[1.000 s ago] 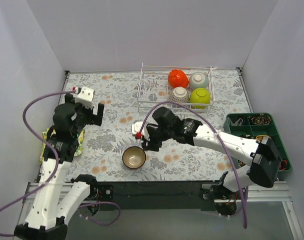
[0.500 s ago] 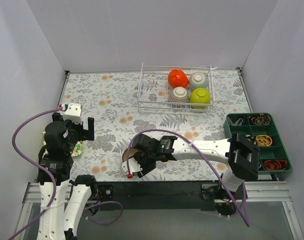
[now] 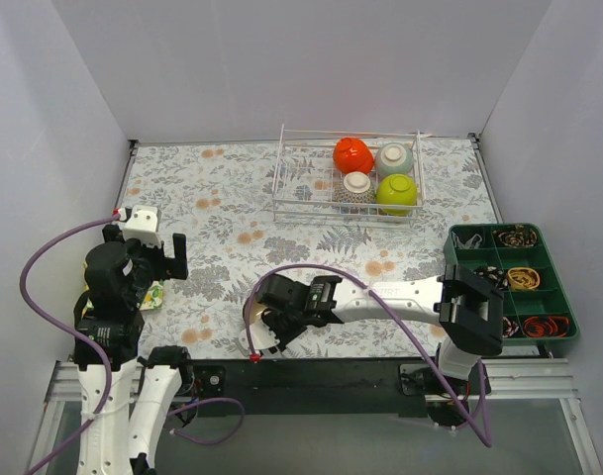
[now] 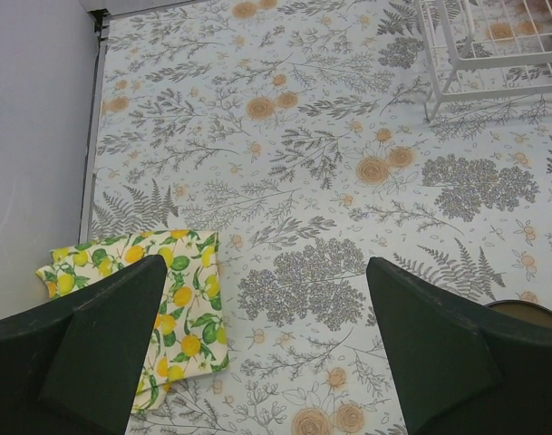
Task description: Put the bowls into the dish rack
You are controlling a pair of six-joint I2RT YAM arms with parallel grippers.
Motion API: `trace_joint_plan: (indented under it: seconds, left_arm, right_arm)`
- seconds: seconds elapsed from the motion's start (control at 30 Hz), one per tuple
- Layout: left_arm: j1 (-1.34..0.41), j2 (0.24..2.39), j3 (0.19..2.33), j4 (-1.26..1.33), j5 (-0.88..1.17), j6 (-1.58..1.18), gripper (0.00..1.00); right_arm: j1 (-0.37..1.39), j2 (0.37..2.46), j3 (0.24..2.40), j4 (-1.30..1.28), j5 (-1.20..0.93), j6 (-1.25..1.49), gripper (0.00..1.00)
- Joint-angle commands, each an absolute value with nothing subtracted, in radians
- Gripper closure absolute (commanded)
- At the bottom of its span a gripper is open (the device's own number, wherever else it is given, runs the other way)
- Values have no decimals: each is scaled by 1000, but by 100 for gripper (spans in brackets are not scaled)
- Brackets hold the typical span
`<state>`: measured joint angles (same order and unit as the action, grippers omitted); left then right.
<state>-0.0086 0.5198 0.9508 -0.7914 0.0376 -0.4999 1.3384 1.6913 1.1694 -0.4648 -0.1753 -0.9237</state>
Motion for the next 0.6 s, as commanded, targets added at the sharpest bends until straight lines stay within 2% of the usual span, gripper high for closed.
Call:
trace_joint_plan:
  seconds: [0.0,0.03,0.07,0.13,0.17,0.3,0.4,0.5,0.57]
  left_arm:
    - [-2,523,983,-795,69,-511,6]
    - [-2,525,982,-793,72,-514,6]
    - [-3,526,985,-795,81,-514,6]
    - [32,531,996,-792,89,-515,6]
    - [32,537,1000,-790,98,-515,6]
    - [32,601,1043,-749,220,-506,9]
    - [32,720,1107,-671,320,-505,11]
    - [32,854,1202,-565,422,-521,16]
    - [31,1016,1308,-497,471,-544,21]
  right_arm:
    - [1345,1698,1187,-434,-170,-934,68]
    - [1345,1698,1189,-437,-176,-928,72]
    - [1345,1689,1190,-440,-181,-924,84]
    - [1345,1669,1219,-452,-179,-910,96]
    - [1344,1639,1241,-460,-167,-863,99]
    - [1273,1571,1460,-549,-208,-665,99]
    - [1128,1534,1589,-578,-317,-577,99]
    - [900,1537,1680,-554,-457,-423,99]
    - [735,1554,1721,-517,-562,-327,99]
